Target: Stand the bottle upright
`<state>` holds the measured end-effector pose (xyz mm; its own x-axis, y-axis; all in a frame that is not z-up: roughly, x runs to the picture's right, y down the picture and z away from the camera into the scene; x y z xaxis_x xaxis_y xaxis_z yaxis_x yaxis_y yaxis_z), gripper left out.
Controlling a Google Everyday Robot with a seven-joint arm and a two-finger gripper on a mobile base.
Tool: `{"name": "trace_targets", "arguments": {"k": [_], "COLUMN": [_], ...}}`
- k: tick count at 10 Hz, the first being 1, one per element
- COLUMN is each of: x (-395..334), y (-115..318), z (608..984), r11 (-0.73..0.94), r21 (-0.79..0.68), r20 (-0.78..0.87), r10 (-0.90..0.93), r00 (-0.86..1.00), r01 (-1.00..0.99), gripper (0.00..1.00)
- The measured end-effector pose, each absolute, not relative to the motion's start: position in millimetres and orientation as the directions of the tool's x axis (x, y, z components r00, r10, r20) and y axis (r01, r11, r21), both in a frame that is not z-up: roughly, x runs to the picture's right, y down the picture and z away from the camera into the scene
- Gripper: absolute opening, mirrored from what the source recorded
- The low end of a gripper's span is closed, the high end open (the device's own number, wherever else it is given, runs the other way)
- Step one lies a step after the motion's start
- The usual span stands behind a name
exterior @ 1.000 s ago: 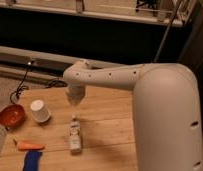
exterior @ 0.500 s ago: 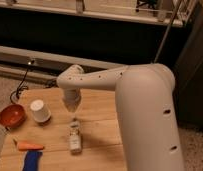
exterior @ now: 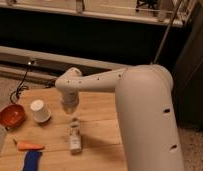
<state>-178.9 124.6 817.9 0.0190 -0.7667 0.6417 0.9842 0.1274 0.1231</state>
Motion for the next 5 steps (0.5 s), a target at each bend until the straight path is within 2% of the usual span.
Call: {"name": "trace_targets", "arguments": {"k": [3,5], "x": [-162.5,-159.0], "y": [130.5,128.2], "z": [820.6,823.8], "r11": [0.110,0.137], "r21": [0.073,0.056], "r20": [0.669,0.675], "r10": [-0.743,-0.735], "r00": [0.033,0.063], "r01": [0.991,0.989], "gripper": [0.20,0.13]}}
